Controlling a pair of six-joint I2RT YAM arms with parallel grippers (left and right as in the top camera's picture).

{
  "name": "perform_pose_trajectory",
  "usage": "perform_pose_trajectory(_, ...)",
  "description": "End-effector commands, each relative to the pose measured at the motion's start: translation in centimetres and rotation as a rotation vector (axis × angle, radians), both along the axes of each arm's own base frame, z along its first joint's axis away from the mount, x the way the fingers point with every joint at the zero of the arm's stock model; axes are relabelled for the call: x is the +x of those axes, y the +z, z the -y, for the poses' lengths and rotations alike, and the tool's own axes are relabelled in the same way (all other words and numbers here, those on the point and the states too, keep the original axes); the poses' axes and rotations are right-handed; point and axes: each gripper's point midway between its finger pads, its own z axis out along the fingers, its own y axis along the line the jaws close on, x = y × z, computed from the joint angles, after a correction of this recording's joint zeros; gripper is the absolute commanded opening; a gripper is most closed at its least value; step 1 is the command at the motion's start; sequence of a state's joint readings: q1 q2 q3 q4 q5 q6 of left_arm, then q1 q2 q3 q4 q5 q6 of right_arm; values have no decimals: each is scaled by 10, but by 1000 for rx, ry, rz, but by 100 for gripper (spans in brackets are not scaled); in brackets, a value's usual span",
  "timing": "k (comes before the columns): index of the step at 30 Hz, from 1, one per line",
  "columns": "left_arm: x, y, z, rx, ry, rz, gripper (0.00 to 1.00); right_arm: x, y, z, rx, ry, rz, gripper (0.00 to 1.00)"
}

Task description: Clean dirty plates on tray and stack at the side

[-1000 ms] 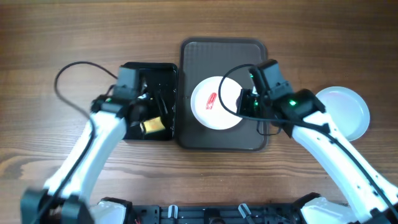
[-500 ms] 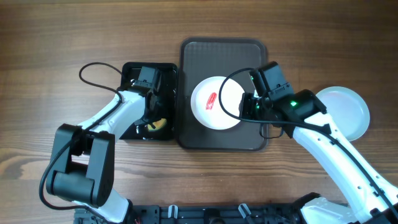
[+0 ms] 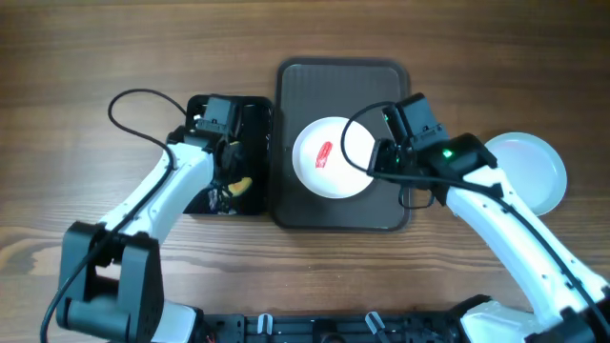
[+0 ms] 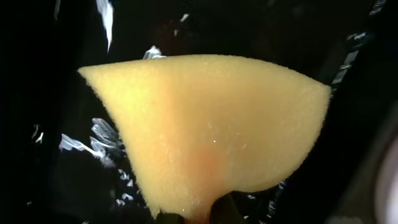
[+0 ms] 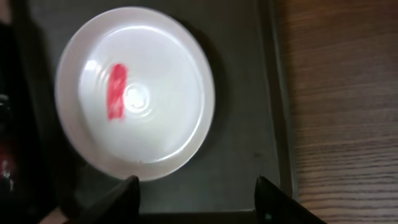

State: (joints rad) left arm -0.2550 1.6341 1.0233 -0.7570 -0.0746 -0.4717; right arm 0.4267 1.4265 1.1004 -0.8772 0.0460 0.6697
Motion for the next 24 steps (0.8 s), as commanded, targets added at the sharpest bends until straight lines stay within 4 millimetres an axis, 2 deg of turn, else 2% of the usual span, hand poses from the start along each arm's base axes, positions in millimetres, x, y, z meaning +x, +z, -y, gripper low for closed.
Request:
perform_pose_trajectory(1, 13, 23, 4, -6, -57, 53, 4, 15, -31, 18, -18, -25, -71, 66)
perform_pose_trajectory(4, 18, 33, 6, -12, -70, 62, 4, 22, -49, -6, 117, 179, -112, 65)
perform_pose_trajectory(8, 29, 56, 19, -66, -109, 91, 4, 22, -79, 1, 122, 150, -200, 63)
perform_pose_trajectory(13, 38, 76, 52, -159, -200, 142, 4, 25, -95, -16, 179, 248, -210, 63)
perform_pose_trajectory(16, 38, 80, 82, -223, -271, 167, 4, 26, -105, -17, 155, 251, -220, 61)
perform_pose_trajectory(18, 38, 81, 106, -272, -322, 185, 4, 28, -112, -14, 143, 208, -231, 57)
perform_pose_trajectory(20, 39, 79, 128, -302, -346, 199, 4, 32, -120, -9, 115, 175, -233, 49)
perform_pose_trajectory(22, 40, 73, 144, -315, -361, 202, 4, 35, -128, -7, 102, 147, -236, 43)
perform_pose_trajectory(24, 41, 63, 155, -325, -357, 191, 4, 37, -135, -8, 105, 137, -240, 33)
